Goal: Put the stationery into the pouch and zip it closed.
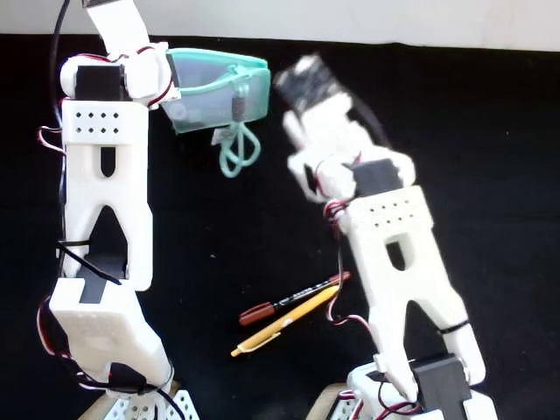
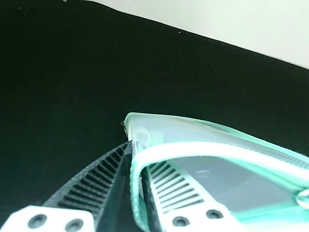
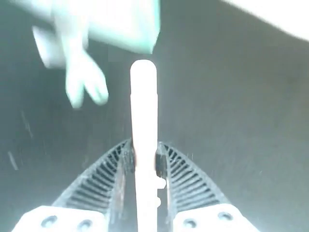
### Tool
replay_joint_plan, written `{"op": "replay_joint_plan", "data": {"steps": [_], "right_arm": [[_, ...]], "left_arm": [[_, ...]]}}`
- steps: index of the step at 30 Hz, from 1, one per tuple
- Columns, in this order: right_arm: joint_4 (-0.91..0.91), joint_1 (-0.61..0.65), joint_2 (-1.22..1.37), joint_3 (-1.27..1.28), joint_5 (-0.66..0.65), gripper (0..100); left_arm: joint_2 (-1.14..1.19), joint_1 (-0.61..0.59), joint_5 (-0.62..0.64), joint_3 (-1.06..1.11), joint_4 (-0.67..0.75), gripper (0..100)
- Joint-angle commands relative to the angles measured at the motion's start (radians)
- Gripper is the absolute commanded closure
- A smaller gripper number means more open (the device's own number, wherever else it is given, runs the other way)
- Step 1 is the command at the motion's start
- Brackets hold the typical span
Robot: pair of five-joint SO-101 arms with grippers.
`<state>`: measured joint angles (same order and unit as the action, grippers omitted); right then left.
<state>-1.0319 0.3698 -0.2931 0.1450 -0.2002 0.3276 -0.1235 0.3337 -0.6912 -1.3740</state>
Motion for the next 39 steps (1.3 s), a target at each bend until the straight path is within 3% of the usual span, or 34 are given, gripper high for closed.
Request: {"op": "replay_joint_plan", "data": {"steps": [1, 6, 10, 28, 39], "right_arm": [[0.058, 0.027, -0.048, -0.219, 0.258, 99.1], [0.205, 0.096, -0.033, -0.369, 0.411, 99.1], [0.268, 0.125, 0.067, -0.495, 0.462, 99.1], [0.371, 0.183, 0.541, -0.99, 0.459, 99.1], [0.367, 0.211, 0.82, -1.13, 0.454, 99.1]], "left_arm": [[0.001, -0.001, 0.0, 0.007, 0.006, 99], [0.001, -0.001, 0.0, 0.007, 0.005, 99], [0.001, -0.001, 0.0, 0.007, 0.005, 99], [0.001, 0.001, 0.0, 0.008, 0.005, 99], [0.001, 0.001, 0.0, 0.008, 0.005, 99]]}}
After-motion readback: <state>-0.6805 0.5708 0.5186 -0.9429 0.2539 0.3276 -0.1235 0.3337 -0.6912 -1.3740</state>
